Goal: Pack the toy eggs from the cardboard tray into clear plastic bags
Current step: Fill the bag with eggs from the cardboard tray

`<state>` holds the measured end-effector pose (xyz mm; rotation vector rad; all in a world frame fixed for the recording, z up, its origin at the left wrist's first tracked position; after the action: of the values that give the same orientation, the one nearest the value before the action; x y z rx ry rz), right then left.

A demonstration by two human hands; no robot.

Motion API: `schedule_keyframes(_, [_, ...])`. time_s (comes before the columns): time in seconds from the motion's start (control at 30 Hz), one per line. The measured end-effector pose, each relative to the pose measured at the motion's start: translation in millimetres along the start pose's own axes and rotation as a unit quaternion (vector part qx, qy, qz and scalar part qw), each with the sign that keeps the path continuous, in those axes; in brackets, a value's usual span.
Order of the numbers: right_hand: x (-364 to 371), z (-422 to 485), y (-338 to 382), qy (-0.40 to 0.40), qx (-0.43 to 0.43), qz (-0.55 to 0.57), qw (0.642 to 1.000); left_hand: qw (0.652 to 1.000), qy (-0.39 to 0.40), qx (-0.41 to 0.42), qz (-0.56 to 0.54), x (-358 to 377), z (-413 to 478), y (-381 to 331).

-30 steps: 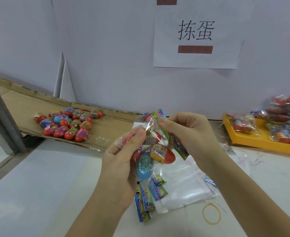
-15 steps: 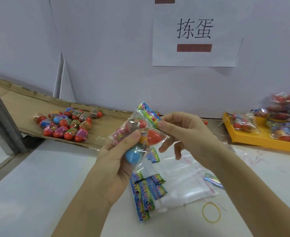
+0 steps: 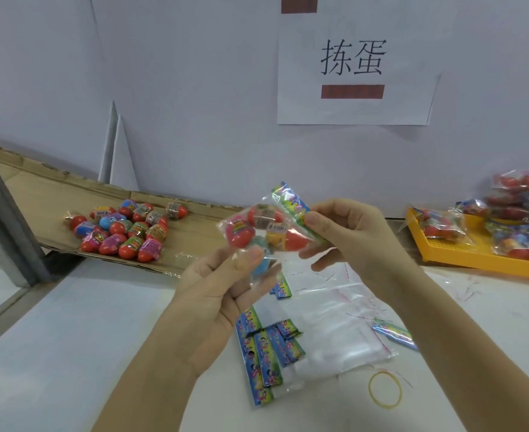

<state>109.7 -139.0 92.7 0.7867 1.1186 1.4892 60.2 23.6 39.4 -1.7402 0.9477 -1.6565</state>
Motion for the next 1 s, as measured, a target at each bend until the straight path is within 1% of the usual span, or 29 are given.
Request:
schedule_keyframes(0.07, [-3.6,1.4,-4.0,0.002,0.012,0.000,1.000,1.000,-0.006,-0.005,0.019,-2.1,-0.4,0.4])
schedule_keyframes(0.13, [0.0,0.0,-11.4,0.027,0.047,0.025,0.998,0.999,-0.030,0.034,0.013,-5.4,0.0,-3.7])
schedule_keyframes(0.2, [10.0,-5.3,-22.6,0.060,0.108,0.054,0.991,0.996,-0.045,0.078,-0.003,-5.0,-0.7,-6.7])
schedule_keyframes(0.27, [24.1,-12.5,-32.8,0.094,0.163,0.060,0.980,0.993,-0.050,0.104,-0.011,-3.8,-1.7,-7.6])
schedule_keyframes(0.3, [31.2,-15.6,-35.3,0.108,0.167,0.060,0.978,0.993,-0.048,0.110,-0.011,-2.8,-2.0,-7.4])
schedule_keyframes(0.33, [36.6,-16.9,-35.9,0.105,0.159,0.068,0.979,0.992,-0.046,0.113,-0.010,-1.8,-1.9,-7.3])
schedule_keyframes(0.47, [37.2,-16.9,-38.4,0.014,0.132,0.117,0.984,0.993,-0.052,0.110,-0.008,-0.3,-1.2,-6.1])
schedule_keyframes(0.53, [34.6,-15.6,-36.8,-0.002,0.126,0.130,0.983,0.995,-0.050,0.087,-0.009,-0.6,0.1,-5.3])
schedule_keyframes(0.6, [31.4,-13.9,-33.7,-0.005,0.120,0.128,0.985,0.995,-0.075,0.054,-0.036,-7.6,1.1,-5.8])
schedule_keyframes(0.63, [30.4,-13.1,-31.8,-0.001,0.114,0.121,0.986,0.993,-0.094,0.054,-0.037,-12.5,1.1,-8.5])
schedule_keyframes(0.77, [29.3,-12.1,-29.9,0.010,0.108,0.092,0.990,0.985,-0.129,0.106,0.049,-19.8,-1.2,-18.7])
schedule_keyframes(0.9, [32.7,-13.0,-33.3,0.009,0.114,0.132,0.985,0.978,-0.153,0.136,0.048,-23.8,-3.8,-20.2])
schedule_keyframes(1.0, [39.2,-15.6,-40.1,0.005,0.139,0.193,0.971,0.976,-0.152,0.151,0.036,-20.1,-4.5,-18.5])
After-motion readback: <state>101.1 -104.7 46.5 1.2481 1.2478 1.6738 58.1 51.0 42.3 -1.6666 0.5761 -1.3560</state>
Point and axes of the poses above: each hand's wrist, its own z-axis towards the middle knuckle, its own x-axis out of the palm, y = z × x, the point moved 7 cm from there along z, towards the middle knuckle, and after that the axes turned 7 degrees about -x, right-handed, at the moved point
